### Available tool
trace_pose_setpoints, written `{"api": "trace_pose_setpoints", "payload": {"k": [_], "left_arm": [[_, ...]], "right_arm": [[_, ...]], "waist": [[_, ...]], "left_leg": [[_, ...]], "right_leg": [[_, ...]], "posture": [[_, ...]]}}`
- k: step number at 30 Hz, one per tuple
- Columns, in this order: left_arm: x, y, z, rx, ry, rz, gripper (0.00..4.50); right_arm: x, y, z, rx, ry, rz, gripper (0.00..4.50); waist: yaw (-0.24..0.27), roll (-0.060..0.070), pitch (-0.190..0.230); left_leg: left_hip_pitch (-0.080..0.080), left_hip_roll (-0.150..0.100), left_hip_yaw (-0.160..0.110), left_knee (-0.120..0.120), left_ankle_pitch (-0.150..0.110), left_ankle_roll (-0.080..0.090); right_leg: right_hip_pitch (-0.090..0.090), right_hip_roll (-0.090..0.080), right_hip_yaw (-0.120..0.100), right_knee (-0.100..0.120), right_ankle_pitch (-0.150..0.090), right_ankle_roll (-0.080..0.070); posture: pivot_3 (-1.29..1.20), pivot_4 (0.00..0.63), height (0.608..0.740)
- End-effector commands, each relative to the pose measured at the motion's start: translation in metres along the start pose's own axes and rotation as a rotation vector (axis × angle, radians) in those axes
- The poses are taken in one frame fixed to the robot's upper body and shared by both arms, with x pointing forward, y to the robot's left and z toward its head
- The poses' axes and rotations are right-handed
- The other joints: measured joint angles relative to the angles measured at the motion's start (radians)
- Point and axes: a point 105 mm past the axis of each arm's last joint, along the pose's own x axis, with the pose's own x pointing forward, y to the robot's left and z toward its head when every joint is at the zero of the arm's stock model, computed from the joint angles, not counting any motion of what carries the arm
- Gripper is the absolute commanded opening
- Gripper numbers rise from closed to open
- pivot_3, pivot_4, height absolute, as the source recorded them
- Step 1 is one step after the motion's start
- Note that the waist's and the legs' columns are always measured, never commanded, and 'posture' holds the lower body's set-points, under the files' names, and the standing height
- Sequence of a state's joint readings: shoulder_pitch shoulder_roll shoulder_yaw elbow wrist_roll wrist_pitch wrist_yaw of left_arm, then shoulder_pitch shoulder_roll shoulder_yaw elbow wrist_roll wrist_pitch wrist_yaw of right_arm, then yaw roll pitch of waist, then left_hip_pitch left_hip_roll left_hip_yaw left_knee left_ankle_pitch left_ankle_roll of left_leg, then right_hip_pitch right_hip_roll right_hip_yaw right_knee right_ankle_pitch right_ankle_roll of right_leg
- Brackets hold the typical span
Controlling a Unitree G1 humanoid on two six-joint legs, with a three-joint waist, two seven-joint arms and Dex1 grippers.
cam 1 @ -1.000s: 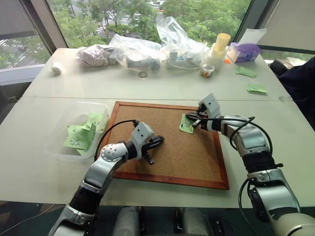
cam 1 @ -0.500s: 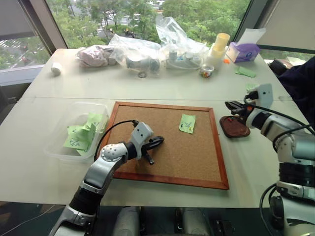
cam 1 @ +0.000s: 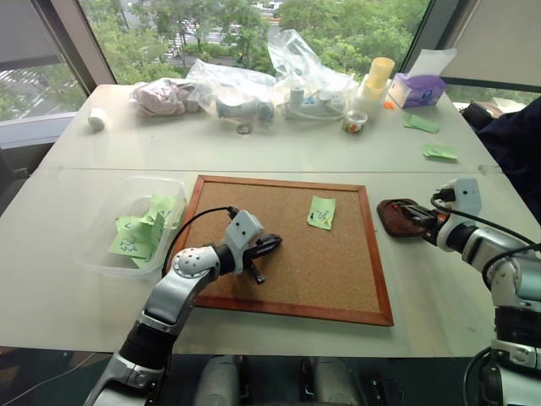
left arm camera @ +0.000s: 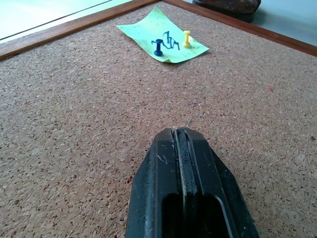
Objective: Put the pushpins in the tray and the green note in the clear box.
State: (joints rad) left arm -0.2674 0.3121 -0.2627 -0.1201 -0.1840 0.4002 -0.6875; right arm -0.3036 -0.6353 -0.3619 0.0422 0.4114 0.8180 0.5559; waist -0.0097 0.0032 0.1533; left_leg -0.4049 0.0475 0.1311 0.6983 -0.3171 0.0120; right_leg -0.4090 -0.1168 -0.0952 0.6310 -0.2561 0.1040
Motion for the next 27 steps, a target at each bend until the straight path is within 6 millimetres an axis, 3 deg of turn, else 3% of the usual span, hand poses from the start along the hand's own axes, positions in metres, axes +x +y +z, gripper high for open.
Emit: {"api": "trace_pose_setpoints", "payload": {"k": [1, 3, 6, 12, 22, 27], "left_arm": [[0.001, -0.007, -0.011, -0.017, 0.035, -0.028, 0.0], [0.001, -0.007, -0.011, -0.017, 0.035, -0.027, 0.0], [0.0, -0.007, -0.012, -0.015, 0.035, -0.026, 0.0], [0.0, -0.007, -0.012, -0.011, 0.034, -0.029, 0.0], [0.0, -0.008, -0.011, -0.008, 0.033, -0.031, 0.0], [0.0, -0.008, -0.011, -0.008, 0.032, -0.031, 0.0]], "right_arm": [[-0.003, -0.002, 0.009, -0.018, -0.037, -0.011, 2.3], [-0.004, -0.002, 0.012, -0.024, -0.046, -0.013, 3.46], [-0.006, 0.006, 0.023, -0.041, -0.075, 0.022, 4.41], [-0.005, 0.012, 0.028, -0.089, -0.083, 0.03, 4.41], [-0.008, -0.011, 0.01, -0.077, -0.051, -0.037, 4.41], [-0.007, -0.006, 0.014, -0.083, -0.064, -0.011, 4.41]], "waist": [[-0.001, 0.0, 0.0], [-0.001, 0.0, 0.0], [0.0, 0.0, 0.0], [0.0, 0.0, 0.0], [-0.001, 0.0, 0.0], [0.0, 0.0, 0.0]], "left_leg": [[0.0, 0.0, 0.0, 0.0, 0.0, 0.0], [0.0, 0.0, 0.0, 0.0, 0.0, 0.0], [0.0, 0.0, 0.0, 0.0, 0.0, 0.0], [0.0, 0.0, 0.0, 0.0, 0.0, 0.0], [0.0, 0.0, 0.0, 0.0, 0.0, 0.0], [0.0, 0.0, 0.0, 0.0, 0.0, 0.0]], "right_leg": [[0.0, 0.0, 0.0, 0.0, 0.0, 0.0], [0.0, 0.0, 0.0, 0.0, 0.0, 0.0], [0.0, 0.0, 0.0, 0.0, 0.0, 0.0], [0.0, 0.0, 0.0, 0.0, 0.0, 0.0], [0.0, 0.0, 0.0, 0.0, 0.0, 0.0], [0.0, 0.0, 0.0, 0.0, 0.0, 0.0]], "posture": [[0.0, 0.15, 0.74], [0.0, 0.15, 0.74], [0.0, 0.15, 0.74], [0.0, 0.15, 0.74], [0.0, 0.15, 0.74], [0.0, 0.15, 0.74]]}}
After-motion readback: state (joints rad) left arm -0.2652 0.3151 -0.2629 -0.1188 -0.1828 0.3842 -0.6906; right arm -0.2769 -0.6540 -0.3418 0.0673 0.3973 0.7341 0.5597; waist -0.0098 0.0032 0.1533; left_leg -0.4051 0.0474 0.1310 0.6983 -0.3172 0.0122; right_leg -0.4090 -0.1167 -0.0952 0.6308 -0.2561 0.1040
